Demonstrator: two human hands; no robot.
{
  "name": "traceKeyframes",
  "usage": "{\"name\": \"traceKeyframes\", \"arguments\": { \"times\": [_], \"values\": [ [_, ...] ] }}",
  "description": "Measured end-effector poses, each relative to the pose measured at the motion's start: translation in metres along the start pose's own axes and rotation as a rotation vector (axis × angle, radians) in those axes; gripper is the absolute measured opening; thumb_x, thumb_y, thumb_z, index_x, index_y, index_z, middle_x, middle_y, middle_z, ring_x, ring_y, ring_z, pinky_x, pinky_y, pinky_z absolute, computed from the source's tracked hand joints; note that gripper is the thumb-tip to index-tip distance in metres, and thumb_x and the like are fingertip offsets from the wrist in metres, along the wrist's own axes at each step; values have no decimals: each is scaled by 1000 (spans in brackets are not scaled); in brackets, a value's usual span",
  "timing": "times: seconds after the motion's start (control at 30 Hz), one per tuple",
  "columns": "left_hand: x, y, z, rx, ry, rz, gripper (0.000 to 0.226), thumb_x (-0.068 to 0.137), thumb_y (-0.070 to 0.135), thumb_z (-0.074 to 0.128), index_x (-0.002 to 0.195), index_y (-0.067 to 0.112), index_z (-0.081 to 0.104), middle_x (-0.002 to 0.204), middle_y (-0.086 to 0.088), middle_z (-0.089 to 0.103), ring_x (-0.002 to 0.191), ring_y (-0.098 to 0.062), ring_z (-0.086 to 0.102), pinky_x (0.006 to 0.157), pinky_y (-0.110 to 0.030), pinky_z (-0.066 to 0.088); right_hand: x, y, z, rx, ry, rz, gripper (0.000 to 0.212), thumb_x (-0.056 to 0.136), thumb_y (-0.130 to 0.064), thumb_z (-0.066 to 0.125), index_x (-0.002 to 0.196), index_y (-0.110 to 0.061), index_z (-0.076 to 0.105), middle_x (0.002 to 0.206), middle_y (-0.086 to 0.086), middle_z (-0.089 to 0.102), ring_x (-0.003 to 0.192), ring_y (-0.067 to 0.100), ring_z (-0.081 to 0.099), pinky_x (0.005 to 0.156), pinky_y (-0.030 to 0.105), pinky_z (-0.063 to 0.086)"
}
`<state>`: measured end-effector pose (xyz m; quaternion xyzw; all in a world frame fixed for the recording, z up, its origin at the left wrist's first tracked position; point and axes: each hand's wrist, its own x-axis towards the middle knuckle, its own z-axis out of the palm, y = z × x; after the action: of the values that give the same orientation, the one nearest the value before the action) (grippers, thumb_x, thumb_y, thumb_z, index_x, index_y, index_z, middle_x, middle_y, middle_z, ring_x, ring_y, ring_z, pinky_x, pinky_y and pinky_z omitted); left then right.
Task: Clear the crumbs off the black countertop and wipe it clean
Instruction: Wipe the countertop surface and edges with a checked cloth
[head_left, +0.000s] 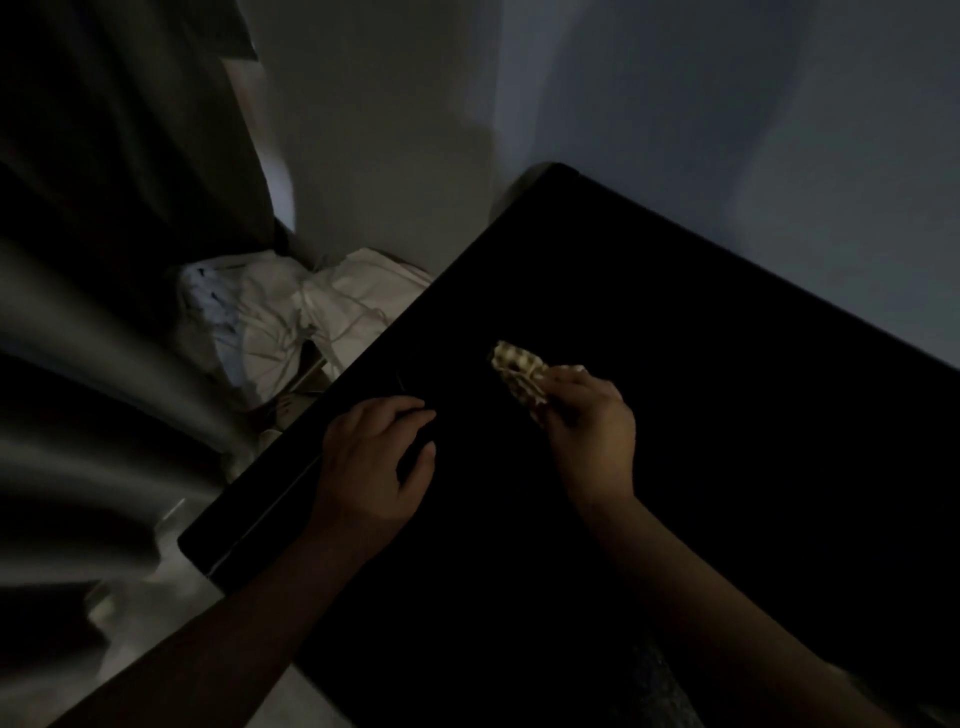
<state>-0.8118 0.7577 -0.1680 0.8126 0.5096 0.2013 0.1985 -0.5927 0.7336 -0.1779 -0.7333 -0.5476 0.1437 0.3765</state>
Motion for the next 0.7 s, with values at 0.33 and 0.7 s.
{"name": "traceKeyframes", "arguments": {
  "times": [0.33, 0.7],
  "values": [
    [-5, -8, 3, 21, -12, 42, 44, 83, 41, 48, 119, 19, 62, 124, 4, 56, 115, -20, 50, 96, -42, 39, -3, 12, -29, -162, 87, 7, 17, 86, -27, 68, 96, -15, 75, 103, -1, 69, 93, 24, 64, 80, 30, 50],
    [-12, -8, -22, -4, -79, 97, 39, 85, 29, 47, 115, 11, 66, 121, -3, 60, 113, -24, 53, 94, -46, 44, -62, -23, -7, -62, -54, -34, 18, 80, -13, 74, 99, -15, 75, 101, -2, 69, 90, 18, 62, 77, 16, 42]
  ]
}}
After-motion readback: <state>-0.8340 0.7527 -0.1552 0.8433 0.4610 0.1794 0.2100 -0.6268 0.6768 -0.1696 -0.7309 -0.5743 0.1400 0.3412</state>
